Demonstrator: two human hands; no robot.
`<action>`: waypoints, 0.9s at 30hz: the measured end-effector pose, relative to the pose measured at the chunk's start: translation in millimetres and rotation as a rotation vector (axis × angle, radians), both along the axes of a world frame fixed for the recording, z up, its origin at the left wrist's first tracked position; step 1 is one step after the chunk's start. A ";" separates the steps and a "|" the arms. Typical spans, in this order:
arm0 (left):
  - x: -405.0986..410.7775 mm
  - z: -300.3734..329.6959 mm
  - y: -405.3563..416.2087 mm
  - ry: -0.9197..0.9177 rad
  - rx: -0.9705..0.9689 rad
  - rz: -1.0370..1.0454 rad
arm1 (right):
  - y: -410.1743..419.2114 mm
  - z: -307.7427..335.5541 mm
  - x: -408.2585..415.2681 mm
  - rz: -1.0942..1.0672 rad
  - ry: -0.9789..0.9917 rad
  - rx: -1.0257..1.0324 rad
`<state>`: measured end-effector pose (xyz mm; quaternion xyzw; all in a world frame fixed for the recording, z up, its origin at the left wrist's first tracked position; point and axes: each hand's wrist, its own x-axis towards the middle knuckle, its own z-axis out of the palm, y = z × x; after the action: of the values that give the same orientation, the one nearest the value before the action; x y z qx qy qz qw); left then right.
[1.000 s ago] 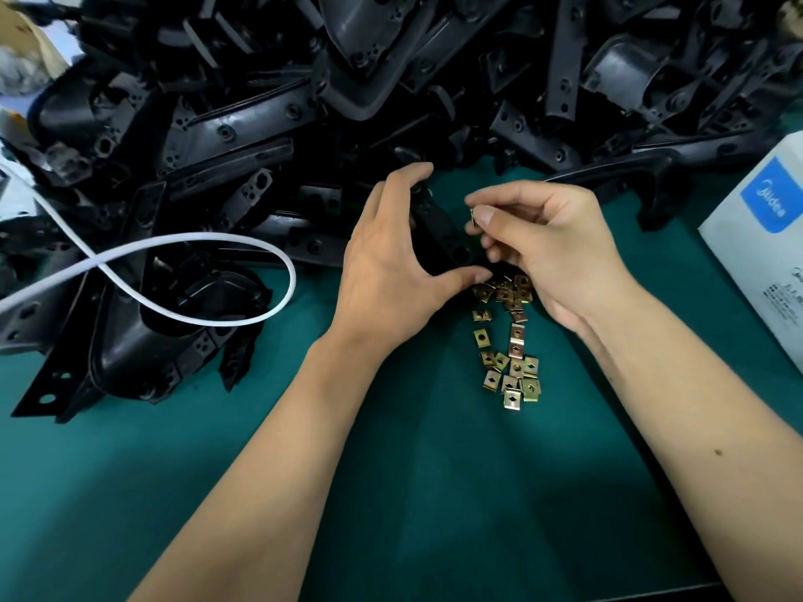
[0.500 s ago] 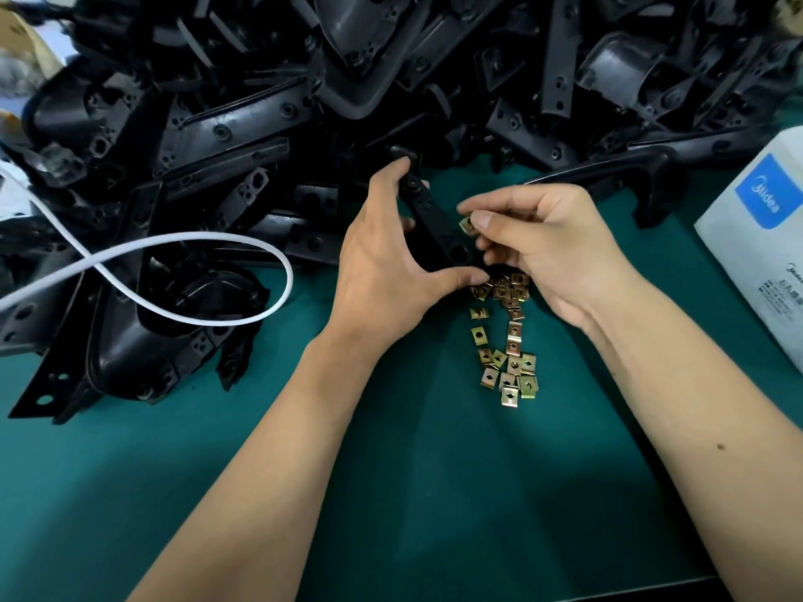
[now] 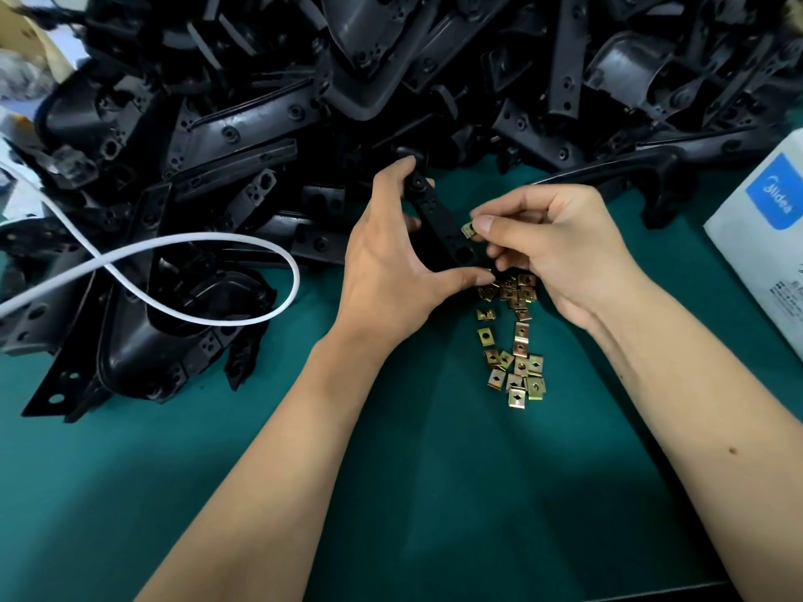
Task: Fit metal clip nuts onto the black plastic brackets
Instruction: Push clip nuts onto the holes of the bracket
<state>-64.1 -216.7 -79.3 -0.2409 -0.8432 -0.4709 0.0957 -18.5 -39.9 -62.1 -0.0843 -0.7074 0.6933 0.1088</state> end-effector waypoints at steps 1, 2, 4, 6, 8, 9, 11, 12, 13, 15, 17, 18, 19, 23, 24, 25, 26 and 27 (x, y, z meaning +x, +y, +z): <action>-0.1 0.2 -0.1 -0.002 0.001 0.002 | -0.5 0.1 -0.1 -0.004 0.001 0.004; 0.1 0.3 0.1 -0.005 0.000 0.004 | -1.0 0.1 0.0 -0.009 0.001 0.011; 0.3 0.7 0.3 -0.008 -0.002 0.005 | -2.1 0.3 0.1 -0.016 -0.005 0.016; 0.4 0.8 0.7 -0.009 -0.001 0.005 | -2.7 0.6 0.2 -0.019 -0.012 0.006; 0.4 0.9 0.7 -0.016 -0.003 0.009 | -3.3 0.8 0.7 -0.019 -0.012 0.002; 0.5 0.8 0.6 -0.017 -0.005 0.013 | -3.9 0.9 1.0 -0.021 -0.008 0.006; 0.6 0.8 0.4 -0.021 -0.012 0.020 | -5.2 0.9 1.3 -0.028 -0.006 0.017; 0.9 1.1 0.5 -0.025 -0.016 0.026 | -5.6 0.8 1.2 -0.032 -0.008 0.021; 1.0 1.7 0.7 -0.028 -0.023 0.032 | -5.8 0.7 1.1 -0.034 -0.012 0.021; 1.7 3.0 1.5 -0.036 -0.041 0.043 | -5.3 1.0 0.7 -0.025 -0.019 0.013; 2.2 3.9 1.8 -0.043 -0.057 0.044 | -5.0 1.4 0.6 -0.017 -0.015 0.022; 2.5 4.3 2.0 -0.045 -0.062 0.045 | -5.4 1.4 0.8 -0.019 -0.010 0.034; 2.9 4.6 2.1 -0.042 -0.067 0.048 | -5.9 1.0 1.0 -0.023 -0.006 0.045; 5.3 5.9 3.8 0.015 -0.114 0.074 | -9.0 -2.1 1.4 -0.036 0.004 0.083; 6.1 6.3 4.4 0.029 -0.126 0.077 | -9.4 -2.5 1.4 -0.035 0.004 0.096; 6.7 6.4 5.0 0.041 -0.133 0.079 | -9.6 -2.5 1.3 -0.028 0.001 0.107; 7.5 6.3 5.2 0.049 -0.137 0.083 | -9.5 -2.4 1.2 -0.017 -0.003 0.110; 8.1 6.2 5.7 0.055 -0.138 0.092 | -9.0 -2.5 1.1 -0.006 -0.009 0.099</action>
<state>-56.0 -210.9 -73.2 -0.2207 -0.8810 -0.3999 0.1234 -17.4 -48.9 -64.5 -0.0843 -0.7410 0.6567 0.1118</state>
